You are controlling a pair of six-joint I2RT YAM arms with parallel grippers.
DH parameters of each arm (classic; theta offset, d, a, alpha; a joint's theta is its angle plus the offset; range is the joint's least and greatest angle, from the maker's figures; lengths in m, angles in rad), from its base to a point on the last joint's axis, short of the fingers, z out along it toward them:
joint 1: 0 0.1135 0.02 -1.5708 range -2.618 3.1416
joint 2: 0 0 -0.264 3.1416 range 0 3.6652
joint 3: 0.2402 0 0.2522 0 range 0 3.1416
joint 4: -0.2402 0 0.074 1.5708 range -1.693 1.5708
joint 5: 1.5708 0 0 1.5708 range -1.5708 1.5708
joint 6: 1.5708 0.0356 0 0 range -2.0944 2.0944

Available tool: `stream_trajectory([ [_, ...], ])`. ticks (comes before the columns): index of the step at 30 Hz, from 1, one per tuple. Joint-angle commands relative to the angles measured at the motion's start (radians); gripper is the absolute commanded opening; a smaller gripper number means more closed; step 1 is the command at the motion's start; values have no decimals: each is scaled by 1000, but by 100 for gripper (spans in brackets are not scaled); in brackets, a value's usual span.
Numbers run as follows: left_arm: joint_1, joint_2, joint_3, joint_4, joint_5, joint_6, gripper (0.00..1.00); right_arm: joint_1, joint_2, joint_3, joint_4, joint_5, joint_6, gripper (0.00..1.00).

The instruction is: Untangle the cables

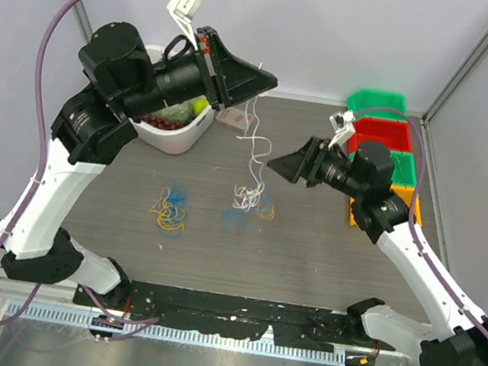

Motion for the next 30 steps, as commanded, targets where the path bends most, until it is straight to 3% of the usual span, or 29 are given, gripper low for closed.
stream_trajectory([
  [1,-4,35,36,74,57,-109,0,78,25,116,166,36,-26,73],
  [5,-3,69,96,128,88,-180,0,170,127,159,191,93,-39,69],
  [8,-3,99,174,145,100,-199,0,210,192,7,330,116,34,58],
  [10,-3,119,232,149,103,-211,0,218,213,-153,452,117,94,55],
  [12,-4,133,280,166,109,-234,0,218,229,-255,468,172,111,52],
  [18,-3,125,347,212,85,-245,0,170,218,-289,303,275,40,57],
  [25,-3,98,347,192,13,-189,0,50,223,-166,-2,364,-71,64],
  [27,-3,95,347,191,-15,-170,0,47,209,-116,-80,338,-142,65],
  [30,2,98,351,162,-64,-151,0,66,43,-72,-105,243,-245,69],
])
